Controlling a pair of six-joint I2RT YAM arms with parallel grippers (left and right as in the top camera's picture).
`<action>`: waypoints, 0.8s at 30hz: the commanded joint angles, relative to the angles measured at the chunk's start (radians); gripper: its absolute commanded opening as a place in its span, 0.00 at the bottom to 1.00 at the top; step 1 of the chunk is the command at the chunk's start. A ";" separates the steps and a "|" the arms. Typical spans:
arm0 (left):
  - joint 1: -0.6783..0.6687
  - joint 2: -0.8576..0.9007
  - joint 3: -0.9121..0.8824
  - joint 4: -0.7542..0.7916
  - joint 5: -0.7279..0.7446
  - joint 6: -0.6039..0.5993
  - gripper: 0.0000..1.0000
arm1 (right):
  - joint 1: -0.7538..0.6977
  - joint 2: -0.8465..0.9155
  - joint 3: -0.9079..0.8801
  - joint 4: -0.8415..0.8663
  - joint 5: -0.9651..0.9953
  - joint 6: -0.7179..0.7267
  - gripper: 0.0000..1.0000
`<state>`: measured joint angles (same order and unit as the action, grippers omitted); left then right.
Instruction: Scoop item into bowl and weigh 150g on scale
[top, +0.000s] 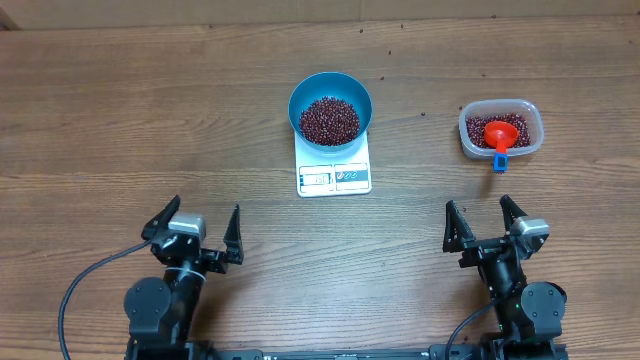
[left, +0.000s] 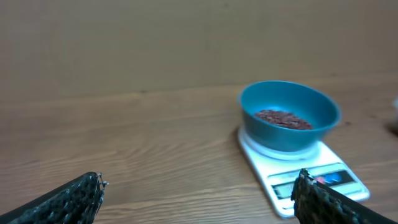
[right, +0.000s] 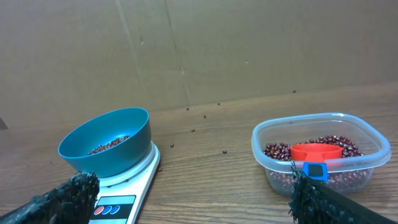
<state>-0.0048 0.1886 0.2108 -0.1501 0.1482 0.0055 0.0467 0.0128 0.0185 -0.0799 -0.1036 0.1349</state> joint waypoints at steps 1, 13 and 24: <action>0.006 -0.045 -0.043 0.027 -0.130 -0.006 1.00 | 0.005 -0.010 -0.011 0.004 0.010 0.006 1.00; 0.003 -0.186 -0.206 0.076 -0.196 -0.016 1.00 | 0.005 -0.010 -0.011 0.004 0.010 0.006 1.00; -0.010 -0.184 -0.206 0.075 -0.188 -0.017 1.00 | 0.005 -0.010 -0.011 0.004 0.010 0.006 1.00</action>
<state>-0.0067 0.0166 0.0097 -0.0780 -0.0315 -0.0010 0.0467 0.0128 0.0185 -0.0799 -0.1032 0.1349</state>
